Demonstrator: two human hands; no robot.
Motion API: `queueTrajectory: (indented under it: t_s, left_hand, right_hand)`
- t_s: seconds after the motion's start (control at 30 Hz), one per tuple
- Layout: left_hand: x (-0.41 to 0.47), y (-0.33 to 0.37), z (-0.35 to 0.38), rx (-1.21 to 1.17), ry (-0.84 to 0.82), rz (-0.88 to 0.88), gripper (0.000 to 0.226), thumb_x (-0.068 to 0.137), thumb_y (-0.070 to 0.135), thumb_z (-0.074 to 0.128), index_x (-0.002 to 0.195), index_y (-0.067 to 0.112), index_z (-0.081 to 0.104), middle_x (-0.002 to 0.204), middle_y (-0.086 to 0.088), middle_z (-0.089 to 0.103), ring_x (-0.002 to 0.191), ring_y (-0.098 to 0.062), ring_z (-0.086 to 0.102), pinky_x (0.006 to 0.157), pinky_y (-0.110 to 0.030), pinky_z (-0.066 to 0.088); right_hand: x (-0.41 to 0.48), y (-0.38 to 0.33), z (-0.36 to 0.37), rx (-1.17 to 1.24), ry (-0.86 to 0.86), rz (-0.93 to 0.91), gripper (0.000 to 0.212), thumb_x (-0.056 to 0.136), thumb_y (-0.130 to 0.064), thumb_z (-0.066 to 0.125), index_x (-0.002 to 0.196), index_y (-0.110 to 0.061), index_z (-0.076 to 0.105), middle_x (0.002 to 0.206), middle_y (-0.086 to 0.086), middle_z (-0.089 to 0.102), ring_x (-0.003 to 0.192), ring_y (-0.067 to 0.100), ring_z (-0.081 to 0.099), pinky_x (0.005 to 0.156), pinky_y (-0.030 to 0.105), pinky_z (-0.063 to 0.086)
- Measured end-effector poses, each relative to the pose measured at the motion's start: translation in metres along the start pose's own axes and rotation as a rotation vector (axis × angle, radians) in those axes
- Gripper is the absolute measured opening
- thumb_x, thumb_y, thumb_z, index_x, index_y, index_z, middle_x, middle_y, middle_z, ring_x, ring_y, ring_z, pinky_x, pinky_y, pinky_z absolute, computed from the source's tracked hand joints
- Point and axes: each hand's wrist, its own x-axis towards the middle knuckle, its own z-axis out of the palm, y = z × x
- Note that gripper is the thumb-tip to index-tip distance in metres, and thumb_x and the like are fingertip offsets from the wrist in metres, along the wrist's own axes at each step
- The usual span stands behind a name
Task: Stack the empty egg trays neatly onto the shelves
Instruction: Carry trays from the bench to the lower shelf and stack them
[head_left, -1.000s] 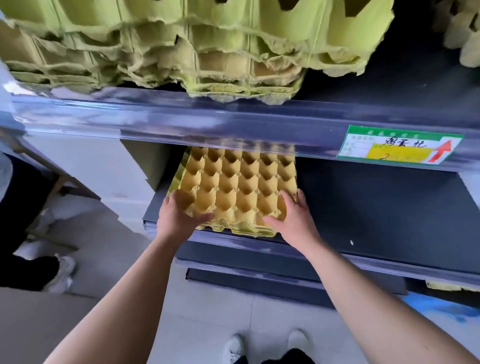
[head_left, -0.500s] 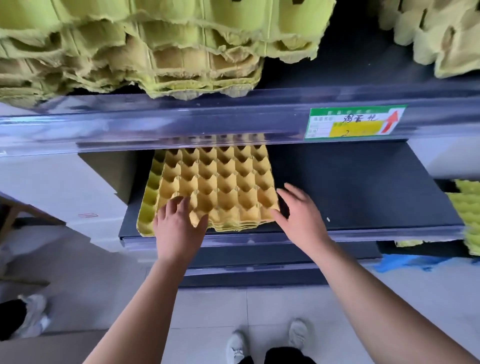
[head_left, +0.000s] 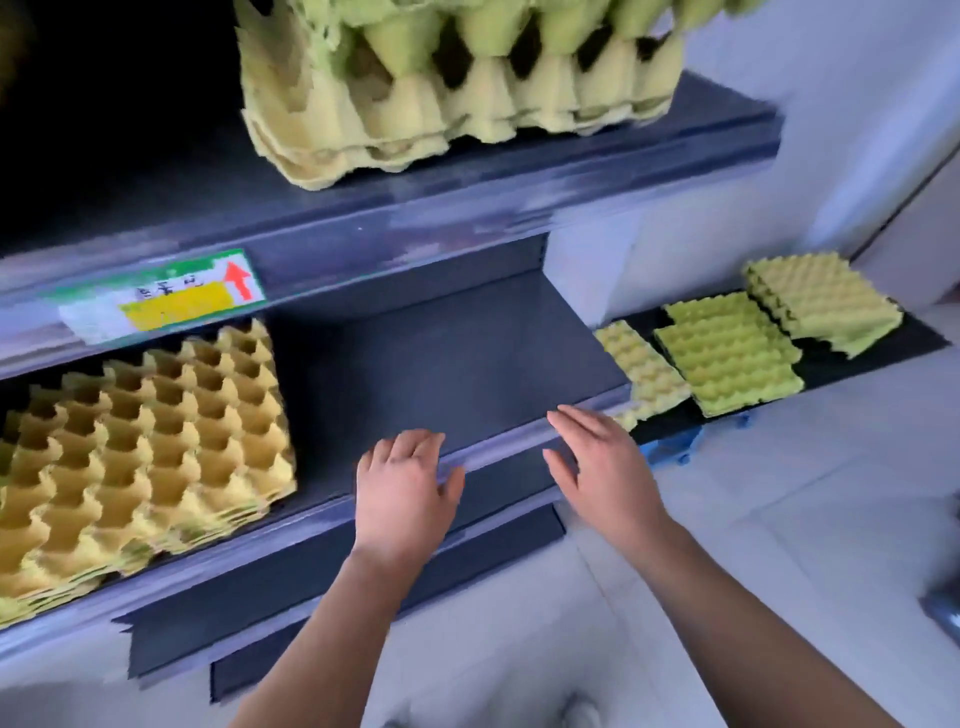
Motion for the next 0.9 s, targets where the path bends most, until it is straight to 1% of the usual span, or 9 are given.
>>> queueTrajectory:
  t_s: [0.1,0.17,0.27,0.4,0.5,0.6,0.7,0.8,0.9]
  left_hand:
    - [0.016,0.071,0.023,-0.052,-0.018,0.045,0.031,0.07,0.029,0.08,0.095,0.012,0.073,0.096,-0.007,0.072,0.079,-0.035,0.066,0.072,-0.042,0.052]
    - [0.029,0.123,0.041,-0.082,-0.039,0.088,0.035,0.065,0.025,0.087,0.094,0.012,0.072,0.095,-0.006,0.071,0.08,-0.034,0.066,0.072,-0.041,0.052]
    - [0.048,0.187,0.066,-0.124,-0.097,0.12,0.036,0.07,0.027,0.084,0.101,0.012,0.072,0.102,-0.008,0.071,0.089,-0.035,0.065,0.078,-0.042,0.05]
    - [0.079,0.256,0.099,-0.147,-0.149,0.185,0.038,0.072,0.029,0.082,0.104,0.013,0.072,0.105,-0.008,0.07,0.096,-0.035,0.065,0.084,-0.045,0.049]
    - [0.11,0.3,0.125,-0.17,-0.17,0.231,0.036,0.073,0.029,0.081,0.104,0.012,0.072,0.103,-0.006,0.07,0.096,-0.034,0.064,0.085,-0.043,0.048]
    - [0.148,0.344,0.152,-0.177,-0.196,0.27,0.04,0.076,0.031,0.08,0.11,0.01,0.071,0.108,-0.007,0.07,0.1,-0.035,0.063,0.088,-0.045,0.047]
    - [0.192,0.388,0.178,-0.186,-0.233,0.315,0.042,0.083,0.035,0.072,0.118,0.013,0.068,0.119,-0.005,0.066,0.11,-0.032,0.059,0.095,-0.043,0.043]
    - [0.242,0.434,0.202,-0.212,-0.254,0.358,0.044,0.085,0.037,0.069,0.121,0.013,0.066,0.122,-0.006,0.065,0.112,-0.031,0.059,0.096,-0.043,0.043]
    - [0.289,0.48,0.221,-0.199,-0.291,0.404,0.045,0.086,0.039,0.068,0.123,0.013,0.065,0.123,-0.005,0.064,0.112,-0.029,0.059,0.094,-0.041,0.044]
  right_hand:
    - [-0.018,0.066,-0.031,-0.03,0.01,0.062,0.036,0.079,-0.021,0.062,0.111,-0.004,0.066,0.108,0.009,0.067,0.098,0.03,0.063,0.086,0.036,0.052]
    - [-0.03,0.113,-0.051,-0.046,0.031,0.116,0.034,0.079,-0.02,0.063,0.11,-0.005,0.066,0.106,0.009,0.067,0.096,0.031,0.063,0.083,0.037,0.053]
    - [-0.043,0.176,-0.072,-0.059,0.045,0.211,0.035,0.08,-0.02,0.062,0.11,-0.004,0.066,0.107,0.011,0.068,0.096,0.034,0.064,0.082,0.04,0.055]
    - [-0.053,0.248,-0.09,-0.076,0.051,0.349,0.039,0.081,-0.015,0.07,0.118,-0.004,0.065,0.115,0.012,0.067,0.103,0.034,0.062,0.089,0.039,0.05]
    - [-0.05,0.297,-0.103,-0.087,0.066,0.417,0.039,0.08,-0.014,0.071,0.118,-0.005,0.065,0.112,0.01,0.067,0.098,0.034,0.063,0.086,0.039,0.051]
    - [-0.04,0.349,-0.115,-0.099,0.088,0.483,0.038,0.079,-0.013,0.074,0.116,-0.006,0.067,0.111,0.01,0.068,0.097,0.033,0.064,0.086,0.037,0.05]
    - [-0.022,0.405,-0.126,-0.102,0.084,0.561,0.039,0.082,-0.016,0.072,0.119,-0.006,0.065,0.117,0.011,0.067,0.106,0.033,0.062,0.092,0.038,0.048]
    - [0.003,0.459,-0.141,-0.113,0.075,0.634,0.042,0.088,-0.021,0.065,0.128,-0.009,0.061,0.127,0.009,0.061,0.118,0.029,0.055,0.101,0.036,0.041]
    - [0.028,0.506,-0.158,-0.114,0.09,0.679,0.041,0.088,-0.021,0.065,0.128,-0.01,0.06,0.126,0.008,0.062,0.118,0.028,0.055,0.101,0.033,0.04]
